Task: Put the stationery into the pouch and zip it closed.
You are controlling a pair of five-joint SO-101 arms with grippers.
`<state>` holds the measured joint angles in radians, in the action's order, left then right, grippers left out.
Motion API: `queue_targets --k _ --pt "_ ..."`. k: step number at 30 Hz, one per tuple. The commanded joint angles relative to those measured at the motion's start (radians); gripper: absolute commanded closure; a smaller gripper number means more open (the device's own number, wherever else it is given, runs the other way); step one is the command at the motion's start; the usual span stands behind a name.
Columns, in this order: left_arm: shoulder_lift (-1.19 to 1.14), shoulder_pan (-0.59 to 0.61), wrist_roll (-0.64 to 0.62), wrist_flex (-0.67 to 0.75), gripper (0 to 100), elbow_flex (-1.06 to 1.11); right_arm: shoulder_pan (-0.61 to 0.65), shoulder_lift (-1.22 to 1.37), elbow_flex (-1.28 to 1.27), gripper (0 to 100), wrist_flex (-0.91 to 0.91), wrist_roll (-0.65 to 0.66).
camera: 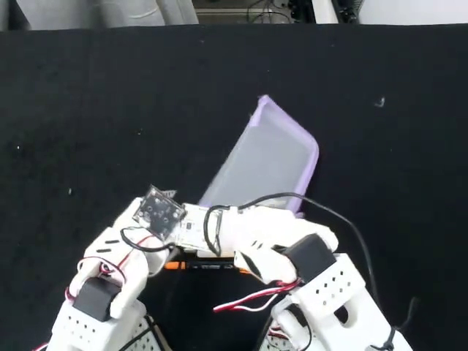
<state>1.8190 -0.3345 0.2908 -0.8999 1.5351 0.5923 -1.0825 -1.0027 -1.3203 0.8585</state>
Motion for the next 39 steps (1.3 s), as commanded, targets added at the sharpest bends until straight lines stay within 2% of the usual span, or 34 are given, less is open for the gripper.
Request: queue_targets --k 1,16,23,26,31,33,35,39 --pt "0.005 0.018 0.005 0.038 75 -0.002 0.023 -0.027 0.084 98.7 -0.006 -0.011" --pt "0.005 0.016 0.002 0.048 75 0.019 0.023 -0.028 0.085 98.7 0.0 -0.011" --pt "0.005 0.018 0.0 0.19 75 0.122 0.023 -0.028 0.085 98.7 -0.002 -0.011" --pt "0.005 0.018 0.003 0.198 81 0.128 0.023 -0.028 0.085 98.7 -0.002 -0.011" --pt "0.005 0.018 0.005 0.199 98 0.128 0.023 -0.028 0.085 98.7 -0.003 -0.011" --pt "0.005 0.018 0.005 0.199 95 0.13 0.021 -0.028 0.085 98.7 -0.005 -0.011" --pt "0.005 0.018 0.005 0.199 97 0.13 0.02 -0.028 0.085 98.7 -0.006 -0.011" --pt "0.005 0.03 0.006 0.199 97 0.128 -0.06 -0.028 0.114 98.7 -0.008 -0.011"
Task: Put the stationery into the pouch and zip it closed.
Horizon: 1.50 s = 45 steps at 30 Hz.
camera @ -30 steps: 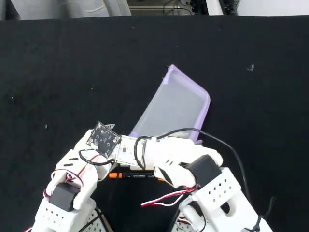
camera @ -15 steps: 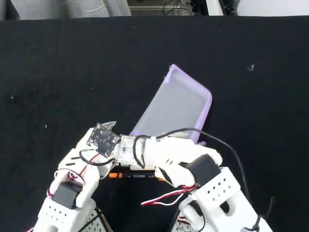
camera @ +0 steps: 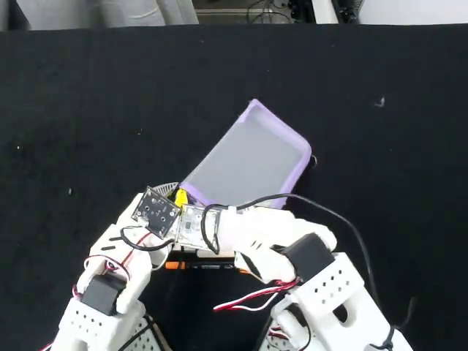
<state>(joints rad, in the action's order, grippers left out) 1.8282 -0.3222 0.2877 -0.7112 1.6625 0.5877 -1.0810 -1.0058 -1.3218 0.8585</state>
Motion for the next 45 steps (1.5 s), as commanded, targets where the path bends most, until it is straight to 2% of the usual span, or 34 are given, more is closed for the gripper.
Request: queue_targets --k 1,3,11,24,31,39,42,45 --pt "-0.006 0.018 0.009 0.011 97 0.001 -0.084 -0.03 0.125 98.7 -0.006 -0.011" --pt "-0.006 0.022 0.009 0.011 97 0.001 -0.135 -0.03 0.133 98.7 -0.006 -0.011" --pt "-0.006 0.202 0.0 0.095 97 0.008 -0.239 -0.03 0.151 98.7 -0.008 -0.003" --pt "-0.006 0.285 -0.002 0.095 97 0.001 -0.397 -0.03 0.219 98.7 -0.074 0.023" --pt "-0.006 0.344 -0.072 0.097 97 -0.016 -0.543 -0.03 0.251 98.8 -0.071 0.041" --pt "-0.006 0.341 -0.069 0.097 97 -0.016 -0.54 -0.03 0.251 98.8 -0.069 0.034" --pt "-0.006 0.335 -0.069 0.097 97 -0.015 -0.448 -0.03 0.239 98.6 -0.075 0.023" --pt "-0.006 0.335 -0.072 0.097 97 -0.015 -0.308 -0.03 0.217 98.2 -0.069 -0.071"
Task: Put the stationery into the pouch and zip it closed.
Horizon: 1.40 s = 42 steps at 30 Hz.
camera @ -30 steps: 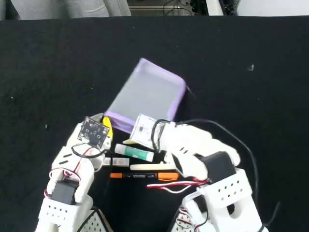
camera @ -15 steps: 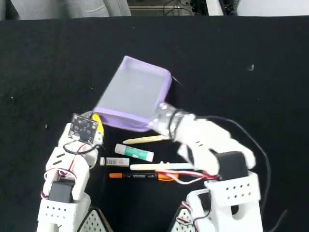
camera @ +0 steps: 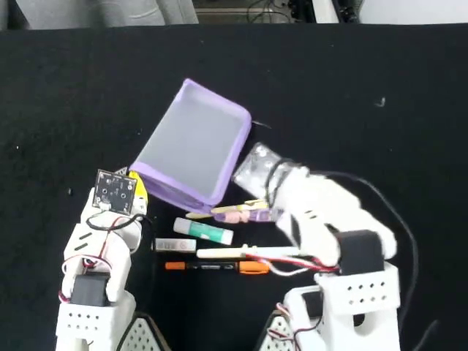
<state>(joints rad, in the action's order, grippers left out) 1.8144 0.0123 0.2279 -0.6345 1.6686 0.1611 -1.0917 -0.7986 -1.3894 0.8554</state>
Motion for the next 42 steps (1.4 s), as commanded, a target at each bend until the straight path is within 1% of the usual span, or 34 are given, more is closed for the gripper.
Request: queue_targets --k 1,3,4,7,9,11,15,21,27,30,38,42 --pt "0.008 0.002 -0.014 0.02 97 -0.022 0.163 -0.018 0.008 98.2 -0.002 -0.101" --pt "0.008 0.01 -0.066 0.02 97 -0.03 0.241 -0.018 0.008 97.6 0.0 -0.166" --pt "0.008 0.016 -0.089 0.02 97 -0.03 0.272 -0.018 0.008 95.6 0.002 -0.195" --pt "0.008 0.065 -0.144 0.012 97 -0.051 0.327 -0.015 -0.027 86.2 0.057 -0.267" --pt "0.008 0.096 -0.187 0.003 97 -0.062 0.342 -0.013 -0.105 80.9 0.12 -0.25" --pt "0.008 0.113 -0.221 -0.025 97 -0.084 0.359 -0.016 -0.202 78.8 0.209 -0.199" --pt "0.008 0.111 -0.273 -0.101 97 -0.136 0.394 -0.018 -0.34 79.5 0.4 -0.186" --pt "0.008 0.113 -0.351 -0.173 97 -0.196 0.463 -0.012 -0.412 79.7 0.554 -0.293" --pt "0.008 0.11 -0.374 -0.216 97 -0.232 0.465 -0.01 -0.527 79.7 0.741 -0.302" --pt "0.008 0.111 -0.377 -0.215 97 -0.232 0.465 -0.01 -0.545 79.7 0.77 -0.302" --pt "0.008 0.111 -0.377 -0.215 97 -0.236 0.465 -0.008 -0.559 79.7 0.775 -0.302" --pt "0.008 0.111 -0.377 -0.215 97 -0.237 0.462 0.016 -0.578 79.7 0.822 -0.302"
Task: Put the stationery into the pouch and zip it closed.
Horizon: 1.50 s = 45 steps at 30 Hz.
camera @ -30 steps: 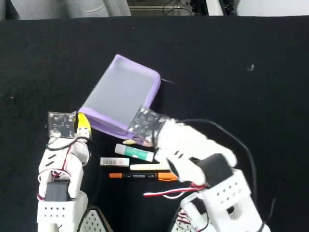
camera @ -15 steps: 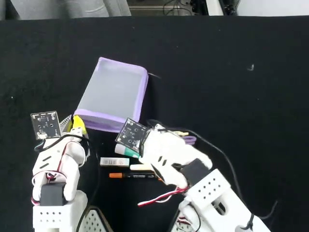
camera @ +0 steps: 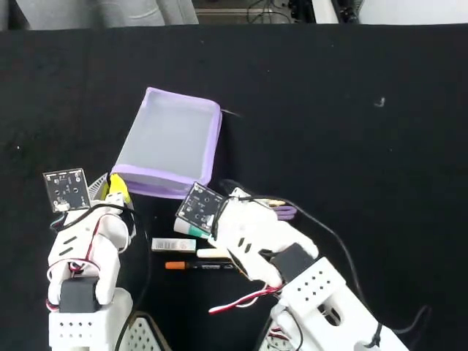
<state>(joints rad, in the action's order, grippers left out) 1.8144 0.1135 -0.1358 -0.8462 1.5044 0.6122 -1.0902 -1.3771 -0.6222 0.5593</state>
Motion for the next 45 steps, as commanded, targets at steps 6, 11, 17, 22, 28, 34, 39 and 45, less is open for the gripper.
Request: queue_targets --k 6,11,17,22,28,34,39,45 --pt "0.008 0.01 -0.014 -0.003 97 -0.073 0.006 0.193 0.03 81.9 0.135 0.0" --pt "0.008 0.01 -0.014 -0.003 97 -0.073 -0.064 0.312 0.11 98.0 0.132 0.0" --pt "0.008 0.01 -0.009 -0.002 97 -0.071 -0.124 0.271 0.157 96.6 0.044 0.002" --pt "0.008 0.01 -0.008 0.003 97 -0.068 -0.129 0.166 0.151 96.6 -0.021 0.002" --pt "0.008 0.012 -0.006 0.005 97 -0.067 -0.152 0.018 0.16 98.6 -0.158 0.112" --pt "0.008 0.012 -0.005 0.006 97 -0.067 -0.244 -0.059 0.208 98.8 -0.262 0.157" --pt "0.008 0.045 -0.011 0.008 97 -0.071 -0.272 -0.059 0.217 98.8 -0.279 0.176" --pt "0.008 0.042 -0.009 0.028 97 -0.062 -0.204 -0.059 0.188 98.5 -0.242 0.077"
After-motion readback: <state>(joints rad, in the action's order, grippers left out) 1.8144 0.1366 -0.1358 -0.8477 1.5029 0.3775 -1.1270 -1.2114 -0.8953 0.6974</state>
